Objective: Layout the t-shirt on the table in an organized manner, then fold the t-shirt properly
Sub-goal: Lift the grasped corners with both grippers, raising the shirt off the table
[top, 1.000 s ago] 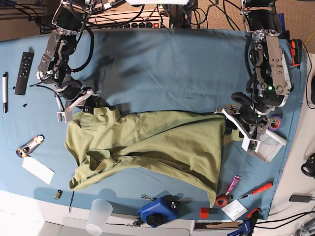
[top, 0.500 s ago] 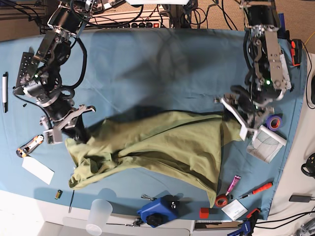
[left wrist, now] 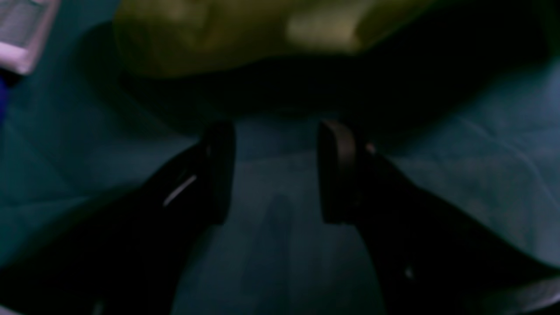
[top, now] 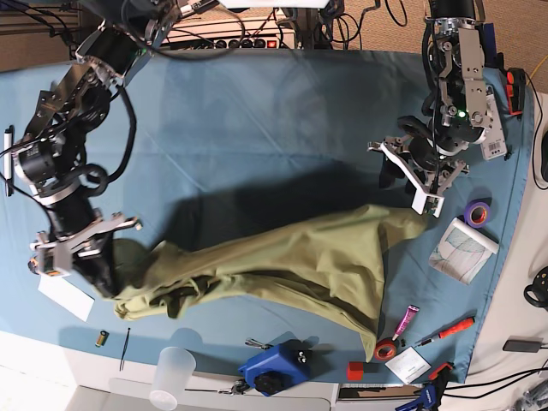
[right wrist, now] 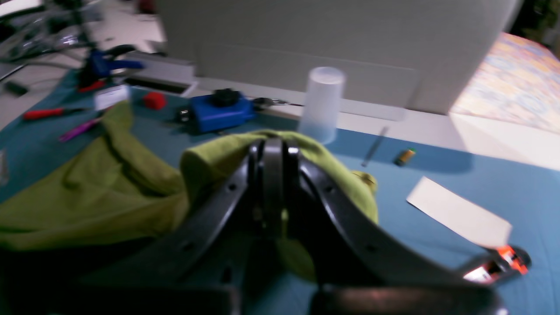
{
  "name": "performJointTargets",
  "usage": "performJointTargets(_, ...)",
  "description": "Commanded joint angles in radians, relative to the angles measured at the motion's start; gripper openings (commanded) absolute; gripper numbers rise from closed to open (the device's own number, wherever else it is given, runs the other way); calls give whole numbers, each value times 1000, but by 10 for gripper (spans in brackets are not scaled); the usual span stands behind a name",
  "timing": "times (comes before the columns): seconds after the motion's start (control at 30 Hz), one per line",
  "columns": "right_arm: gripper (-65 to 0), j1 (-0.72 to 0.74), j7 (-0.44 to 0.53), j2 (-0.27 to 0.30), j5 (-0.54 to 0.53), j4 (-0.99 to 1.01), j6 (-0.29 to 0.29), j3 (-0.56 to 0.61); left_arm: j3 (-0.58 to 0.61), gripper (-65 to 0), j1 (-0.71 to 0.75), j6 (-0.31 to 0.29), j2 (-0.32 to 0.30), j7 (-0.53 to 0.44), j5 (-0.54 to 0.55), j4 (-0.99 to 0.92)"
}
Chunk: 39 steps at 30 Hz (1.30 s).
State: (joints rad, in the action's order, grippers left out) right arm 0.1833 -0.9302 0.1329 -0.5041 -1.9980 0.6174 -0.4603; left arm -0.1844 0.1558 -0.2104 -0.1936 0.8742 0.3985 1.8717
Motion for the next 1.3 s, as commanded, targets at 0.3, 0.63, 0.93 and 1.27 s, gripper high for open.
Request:
performJointTargets(0.3, -650, 19, 33, 11, -19, -17, -2, -5, 69, -355, -6, -132, 76, -92, -128, 15)
performJointTargets(0.63, -650, 16, 6, 16, -18, -17, -2, -6, 260, -280, -10, 67, 29, -262, -605, 11)
performJointTargets(0.93, -650, 16, 2, 28, -18, -17, -2, -6, 260, -280, -79, 57, -8, -337, -616, -218)
performJointTargets(1.27, -650, 16, -4, 28, 15, -17, -2, -6, 260, -281, -182, 232, -9, -251, -616, -348)
